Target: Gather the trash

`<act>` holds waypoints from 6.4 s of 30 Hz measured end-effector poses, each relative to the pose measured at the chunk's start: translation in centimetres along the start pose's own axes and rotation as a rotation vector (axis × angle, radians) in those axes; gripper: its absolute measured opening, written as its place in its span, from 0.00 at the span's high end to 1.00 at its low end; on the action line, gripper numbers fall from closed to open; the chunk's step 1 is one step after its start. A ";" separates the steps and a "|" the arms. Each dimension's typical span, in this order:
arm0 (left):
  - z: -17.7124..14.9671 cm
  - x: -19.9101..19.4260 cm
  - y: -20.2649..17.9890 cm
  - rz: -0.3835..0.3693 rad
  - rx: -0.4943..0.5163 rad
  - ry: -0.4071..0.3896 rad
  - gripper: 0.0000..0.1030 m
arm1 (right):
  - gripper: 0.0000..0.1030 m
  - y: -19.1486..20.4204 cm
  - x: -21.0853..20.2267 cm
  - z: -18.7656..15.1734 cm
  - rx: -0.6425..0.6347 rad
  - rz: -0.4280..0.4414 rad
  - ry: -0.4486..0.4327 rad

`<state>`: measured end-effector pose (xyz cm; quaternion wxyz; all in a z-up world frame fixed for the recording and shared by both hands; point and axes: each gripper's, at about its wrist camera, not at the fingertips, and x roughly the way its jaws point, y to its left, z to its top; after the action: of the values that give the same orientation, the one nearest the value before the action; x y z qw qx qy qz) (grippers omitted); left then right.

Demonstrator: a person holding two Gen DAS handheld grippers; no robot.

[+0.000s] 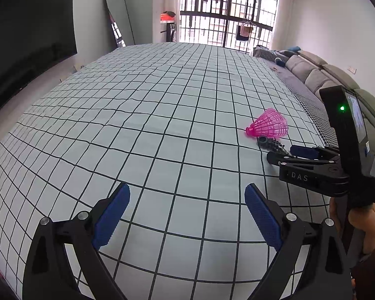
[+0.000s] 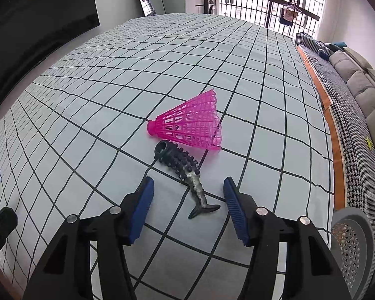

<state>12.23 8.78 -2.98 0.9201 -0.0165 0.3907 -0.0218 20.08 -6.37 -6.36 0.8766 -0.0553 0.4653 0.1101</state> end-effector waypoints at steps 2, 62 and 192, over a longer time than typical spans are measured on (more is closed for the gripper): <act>0.1 0.4 0.3 0.007 -0.001 0.004 0.11 | 0.47 0.1 0.1 0.2 -0.001 0.004 -0.004; 7.3 13.3 -14.4 -0.203 0.404 0.121 0.39 | 0.84 -12.0 -13.7 -12.1 0.386 0.088 -0.175; -3.6 -1.7 -28.1 -0.127 0.281 0.050 0.06 | 0.49 -22.8 -17.7 -23.2 0.488 -0.156 -0.162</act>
<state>7.65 -19.23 -2.91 0.9000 0.0881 0.4050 -0.1347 -2.58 -35.63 -4.90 0.9042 0.1308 0.4007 -0.0690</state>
